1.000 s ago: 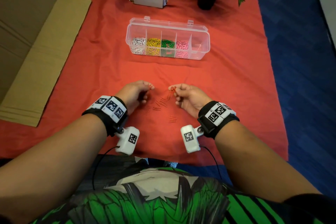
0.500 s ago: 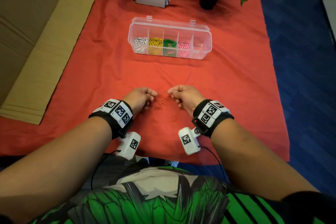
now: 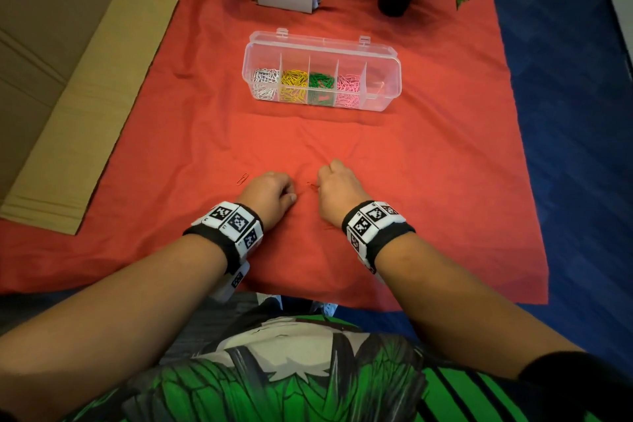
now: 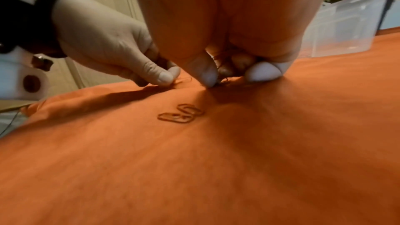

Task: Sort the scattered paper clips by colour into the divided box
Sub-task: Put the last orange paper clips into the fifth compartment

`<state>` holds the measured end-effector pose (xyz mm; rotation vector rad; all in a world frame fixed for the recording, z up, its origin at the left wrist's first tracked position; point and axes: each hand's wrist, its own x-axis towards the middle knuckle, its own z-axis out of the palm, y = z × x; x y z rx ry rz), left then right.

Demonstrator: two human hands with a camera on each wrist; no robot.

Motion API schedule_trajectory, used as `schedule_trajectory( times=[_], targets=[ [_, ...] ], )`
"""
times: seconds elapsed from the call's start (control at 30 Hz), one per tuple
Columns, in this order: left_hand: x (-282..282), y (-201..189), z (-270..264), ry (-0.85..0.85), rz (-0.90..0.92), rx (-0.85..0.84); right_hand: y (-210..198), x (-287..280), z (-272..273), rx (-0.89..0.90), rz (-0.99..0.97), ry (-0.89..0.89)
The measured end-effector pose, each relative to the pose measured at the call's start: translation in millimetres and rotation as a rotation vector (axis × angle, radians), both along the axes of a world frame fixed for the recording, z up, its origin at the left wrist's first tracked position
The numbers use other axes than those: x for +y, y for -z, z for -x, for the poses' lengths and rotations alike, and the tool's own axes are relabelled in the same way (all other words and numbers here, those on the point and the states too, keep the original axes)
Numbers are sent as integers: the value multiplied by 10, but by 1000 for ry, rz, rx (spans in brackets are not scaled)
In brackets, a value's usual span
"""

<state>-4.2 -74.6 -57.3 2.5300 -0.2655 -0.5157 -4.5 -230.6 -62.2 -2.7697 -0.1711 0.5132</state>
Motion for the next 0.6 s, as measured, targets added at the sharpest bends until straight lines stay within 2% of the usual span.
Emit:
schedule_trajectory(
  times=[0.1,0.17,0.27,0.37,0.47,0.6],
  targets=[
    [26,-20,-57,-74,43,24,13,-123,-46,82,-163,111],
    [42,-5,-94,-166,129,108,-5,-207,-83,173,-381,289],
    [9,-19,-146,-385,416,289,-68,-287,-89,307,-872,629],
    [-44,-113,-190,-649,700,512,-182,-357,-107,427,-1227,769],
    [-22,-210,-212,-730,852,727,-244,-423,-127,505,-1401,812],
    [23,-262,-210,-762,1011,920,-242,-431,-129,651,-1487,959]
  ],
)
